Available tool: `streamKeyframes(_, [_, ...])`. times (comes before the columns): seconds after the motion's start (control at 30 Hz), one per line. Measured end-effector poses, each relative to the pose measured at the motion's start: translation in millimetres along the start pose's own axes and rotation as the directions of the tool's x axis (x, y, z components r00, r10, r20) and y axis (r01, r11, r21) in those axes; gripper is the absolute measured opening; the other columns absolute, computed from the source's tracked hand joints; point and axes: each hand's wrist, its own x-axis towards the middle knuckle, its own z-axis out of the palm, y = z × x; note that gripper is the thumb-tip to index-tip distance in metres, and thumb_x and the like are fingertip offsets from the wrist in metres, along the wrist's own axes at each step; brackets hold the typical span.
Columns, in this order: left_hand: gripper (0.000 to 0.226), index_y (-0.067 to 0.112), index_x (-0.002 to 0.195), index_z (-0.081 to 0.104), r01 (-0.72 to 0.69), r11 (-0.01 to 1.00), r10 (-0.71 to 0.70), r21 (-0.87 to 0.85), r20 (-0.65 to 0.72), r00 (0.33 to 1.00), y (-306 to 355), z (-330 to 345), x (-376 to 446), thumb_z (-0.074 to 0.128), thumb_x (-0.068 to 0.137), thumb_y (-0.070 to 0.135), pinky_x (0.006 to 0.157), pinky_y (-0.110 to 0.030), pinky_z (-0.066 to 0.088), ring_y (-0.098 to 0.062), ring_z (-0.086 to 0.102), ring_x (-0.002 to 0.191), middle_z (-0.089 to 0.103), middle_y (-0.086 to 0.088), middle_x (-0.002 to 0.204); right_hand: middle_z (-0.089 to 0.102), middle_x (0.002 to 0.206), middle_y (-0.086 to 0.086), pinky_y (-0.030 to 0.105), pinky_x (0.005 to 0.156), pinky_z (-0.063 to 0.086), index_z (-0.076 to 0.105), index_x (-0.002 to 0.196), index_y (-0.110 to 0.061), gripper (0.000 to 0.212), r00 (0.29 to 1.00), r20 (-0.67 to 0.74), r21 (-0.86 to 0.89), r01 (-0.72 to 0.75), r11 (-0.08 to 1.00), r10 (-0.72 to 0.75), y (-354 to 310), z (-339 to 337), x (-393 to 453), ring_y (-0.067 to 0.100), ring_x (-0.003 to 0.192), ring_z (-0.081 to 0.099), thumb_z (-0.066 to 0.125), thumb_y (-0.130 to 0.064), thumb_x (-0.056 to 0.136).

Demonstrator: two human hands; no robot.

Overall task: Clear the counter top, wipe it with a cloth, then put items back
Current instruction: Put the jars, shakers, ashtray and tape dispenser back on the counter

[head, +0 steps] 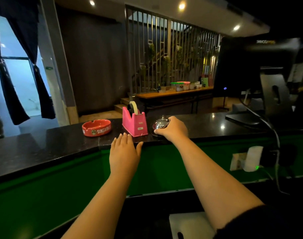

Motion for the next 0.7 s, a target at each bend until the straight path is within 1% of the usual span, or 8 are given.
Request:
streamKeyframes(0.1, [0.065,0.011,0.144,0.04,-0.029,0.999,0.031,0.028,-0.066,0.997,-4.6,7.2,-3.0,0.029,0.097,0.055,0.117,-0.034,0.017,-0.02,0.033,0.141,0.041,-0.008,0.149,0.058,0.127,0.008,0.032,0.07,0.044,0.042,0.135,-0.012,0.084,0.999,-0.002,0.008,-0.037,0.999,0.037,0.6,6.8,18.8,0.029,0.113,0.058,0.08,-0.049,0.069])
streamKeyframes(0.23, [0.065,0.013,0.143,0.042,-0.036,0.999,0.038,0.037,-0.078,0.996,-6.9,11.1,-1.3,0.029,0.096,0.056,0.117,-0.033,0.018,-0.019,0.035,0.14,0.043,-0.006,0.148,0.055,0.131,0.011,0.034,0.072,0.044,0.04,0.135,-0.01,0.082,0.996,0.018,0.023,-0.084,0.996,0.084,-2.8,13.3,40.3,0.031,0.116,0.056,0.081,-0.042,0.072])
streamKeyframes(0.4, [0.064,0.015,0.143,0.042,-0.042,0.998,0.046,0.042,-0.086,0.995,-7.6,10.4,-2.7,0.029,0.095,0.056,0.117,-0.034,0.019,-0.018,0.035,0.14,0.043,-0.005,0.148,0.049,0.138,0.013,0.039,0.091,0.047,0.035,0.139,-0.009,0.085,0.989,0.041,0.06,-0.147,0.987,0.144,-8.9,21.1,53.8,0.032,0.125,0.05,0.082,-0.036,0.073])
streamKeyframes(0.47, [0.064,0.015,0.144,0.04,-0.039,0.999,0.042,0.036,-0.076,0.996,-6.2,9.1,-3.2,0.029,0.096,0.055,0.117,-0.034,0.017,-0.018,0.033,0.141,0.041,-0.005,0.149,0.041,0.145,0.014,0.041,0.097,0.044,0.026,0.145,-0.007,0.094,0.983,0.066,0.069,-0.175,0.982,0.17,-9.9,21.4,53.2,0.032,0.131,0.044,0.081,-0.035,0.074])
streamKeyframes(0.57, [0.062,0.015,0.147,0.036,-0.034,0.999,0.034,-0.001,-0.045,0.998,-4.6,5.7,-2.0,0.028,0.098,0.052,0.118,-0.034,0.013,-0.017,0.028,0.143,0.037,-0.004,0.152,0.013,0.159,0.017,0.043,0.11,0.033,0.003,0.152,-0.002,0.114,0.969,0.11,-0.042,-0.219,0.975,0.222,-12.6,21.1,43.3,0.031,0.146,0.02,0.077,-0.044,0.076])
streamKeyframes(0.6, [0.061,0.016,0.147,0.034,-0.039,0.999,0.039,-0.014,-0.026,0.999,-5.1,3.7,-1.9,0.027,0.098,0.051,0.118,-0.034,0.012,-0.017,0.026,0.144,0.035,-0.004,0.153,0.006,0.16,0.018,0.043,0.113,0.028,0.001,0.151,-0.001,0.114,0.967,0.11,-0.116,-0.219,0.969,0.232,-13.1,21.6,36.4,0.031,0.147,0.014,0.073,-0.049,0.078])
streamKeyframes(0.63, [0.06,0.017,0.148,0.031,-0.05,0.998,0.05,-0.023,0.0,0.999,-6.5,0.8,-1.5,0.027,0.099,0.05,0.119,-0.035,0.011,-0.017,0.024,0.144,0.032,-0.003,0.154,0.005,0.16,0.019,0.042,0.116,0.024,0.004,0.151,0.0,0.109,0.968,0.1,-0.188,-0.21,0.96,0.231,-13.5,21.5,27.0,0.031,0.148,0.01,0.067,-0.055,0.081])
streamKeyframes(0.7, [0.058,0.021,0.15,0.027,-0.085,0.996,0.087,-0.023,0.081,0.993,-12.7,-8.2,-0.7,0.027,0.1,0.049,0.119,-0.037,0.009,-0.016,0.019,0.146,0.027,-0.001,0.157,0.015,0.159,0.017,0.041,0.119,0.016,0.023,0.15,-0.004,0.087,0.982,0.081,-0.29,-0.143,0.946,0.173,-12.2,19.4,0.1,0.031,0.148,0.011,0.05,-0.06,0.089])
